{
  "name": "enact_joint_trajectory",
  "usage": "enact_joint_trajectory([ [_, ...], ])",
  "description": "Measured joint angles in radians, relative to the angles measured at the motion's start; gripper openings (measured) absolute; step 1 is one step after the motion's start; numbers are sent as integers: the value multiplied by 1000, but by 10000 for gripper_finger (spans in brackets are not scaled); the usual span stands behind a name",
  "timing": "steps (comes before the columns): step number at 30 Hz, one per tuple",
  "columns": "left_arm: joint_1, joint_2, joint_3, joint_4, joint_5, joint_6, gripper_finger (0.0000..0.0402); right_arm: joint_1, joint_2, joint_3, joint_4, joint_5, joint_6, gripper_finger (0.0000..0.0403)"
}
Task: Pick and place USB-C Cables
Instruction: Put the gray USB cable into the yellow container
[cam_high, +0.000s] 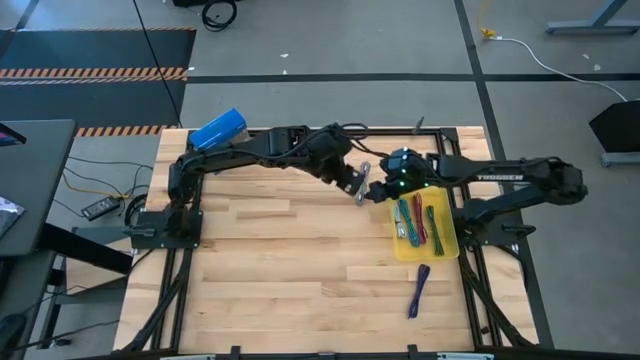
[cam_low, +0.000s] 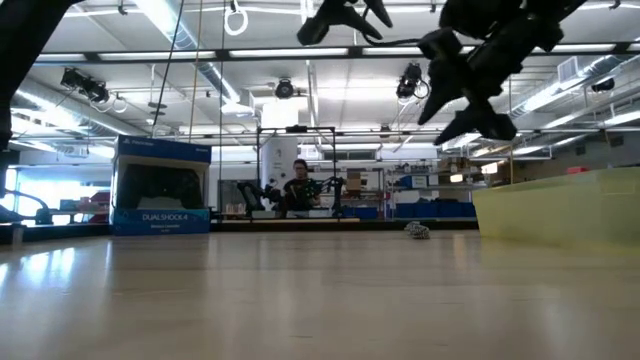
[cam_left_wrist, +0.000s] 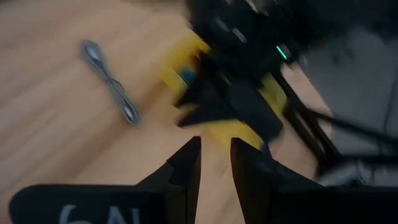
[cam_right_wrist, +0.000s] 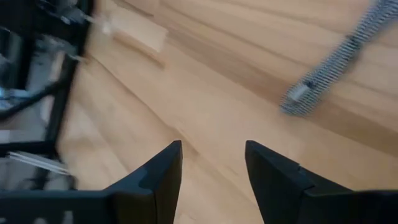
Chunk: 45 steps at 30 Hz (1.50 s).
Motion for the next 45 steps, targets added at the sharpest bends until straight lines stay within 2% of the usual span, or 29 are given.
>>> enact_joint_trajectory([
  [3, 0, -14, 0, -31, 33, 63, 94, -17, 53, 52, -4, -1, -30, 176],
  [9, 9, -93, 1, -9, 5, 200, 94, -51, 153, 169, 7, 1, -134, 166],
  [11, 12, -117, 0, 9, 3, 230, 94, -54, 173, 179, 77, -8, -138, 165],
  [15, 12, -180, 1, 69, 6, 265, 94, -67, 178, 180, 235, -143, -121, 166],
  [17, 10, -207, 1, 92, 10, 275, 94, -71, 175, 180, 322, -171, -125, 166],
  [22, -3, -269, 2, 180, 5, 314, 94, -94, 186, 181, 543, -123, -102, 165],
  [26, -25, -284, 2, 285, 0, 331, 94, -118, 209, 181, 604, -97, -46, 172],
  [30, -39, -284, 2, 381, 2, 354, 94, -120, 211, 181, 492, -101, -84, 179],
  [35, -36, -278, 0, 420, -1, 356, 94, -119, 212, 197, 269, -105, -171, 181],
  [40, -38, -275, 0, 431, 0, 350, 94, -112, 255, 304, 34, -47, -298, 181],
  [45, -42, -275, 0, 424, 0, 327, 94, -112, 344, 434, -187, 13, -306, 181],
])
